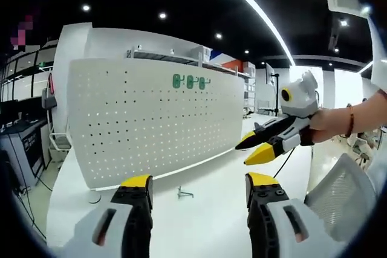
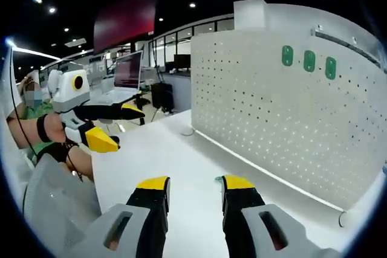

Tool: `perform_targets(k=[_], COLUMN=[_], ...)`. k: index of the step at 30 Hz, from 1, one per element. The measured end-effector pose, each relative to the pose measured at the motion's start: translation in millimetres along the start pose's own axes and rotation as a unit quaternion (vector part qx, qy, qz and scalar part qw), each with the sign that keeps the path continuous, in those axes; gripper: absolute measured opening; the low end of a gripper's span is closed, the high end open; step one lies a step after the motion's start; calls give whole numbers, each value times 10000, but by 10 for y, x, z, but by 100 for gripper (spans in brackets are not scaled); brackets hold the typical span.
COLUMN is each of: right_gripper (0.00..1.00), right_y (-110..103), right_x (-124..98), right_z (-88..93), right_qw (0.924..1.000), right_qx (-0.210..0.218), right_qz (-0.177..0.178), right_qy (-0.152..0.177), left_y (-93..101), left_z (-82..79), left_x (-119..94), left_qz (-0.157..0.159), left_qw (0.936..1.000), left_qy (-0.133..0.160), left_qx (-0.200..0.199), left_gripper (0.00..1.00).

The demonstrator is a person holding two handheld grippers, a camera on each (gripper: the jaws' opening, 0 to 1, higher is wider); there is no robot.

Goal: Insert the hook assembly into the mounting plate slot until the hook locks in place.

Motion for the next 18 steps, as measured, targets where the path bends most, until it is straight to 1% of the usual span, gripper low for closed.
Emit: perform_targets(k=[3, 7, 10, 12, 15, 17, 18], right_gripper=[35, 35, 35, 35, 35, 36, 36], right_y=[32, 84, 126, 154, 185, 206, 212], right_x=[55, 131, 191, 230, 282, 330, 350], right_z=[-5, 9, 15, 24, 28, 55, 60], right_qw=[10000, 9999, 9996, 9994, 9993, 9986, 9984], right_qx=[-18, -21, -84, -99, -48, -114, -134], right_qz=[-34, -90, -138, -181, -255, -295, -311], right_qy=[-49, -133, -224, -276, -279, -426, -450], left_y=[-18, -37, -47, -54, -57, -59, -57], left_z=[42, 70, 108, 118, 138, 154, 160], left_x=[-3, -23, -21, -25, -16, -9, -8], left_qz=[-36, -63, -46, -49, -57, -50, -36], left_qw=[9999, 10000, 9999, 9999, 9998, 9998, 9997], left_qy=[-97, -25, -91, -34, -75, -99, -104], left_qx=[4, -70, -110, -136, -156, -183, -206], left_gripper=[64, 64, 64, 64, 64, 63, 63])
Point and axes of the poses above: the point that each gripper's makers call its tool centre point, and the gripper's own axes: x roughly forward along the fingers, y roughly to its right, z roughly out of its underside, the point moved 8 cm from there along -x, roughly backward along the fingers, and after that the axes turned 5 degrees about -x, right-handed, at the moved point
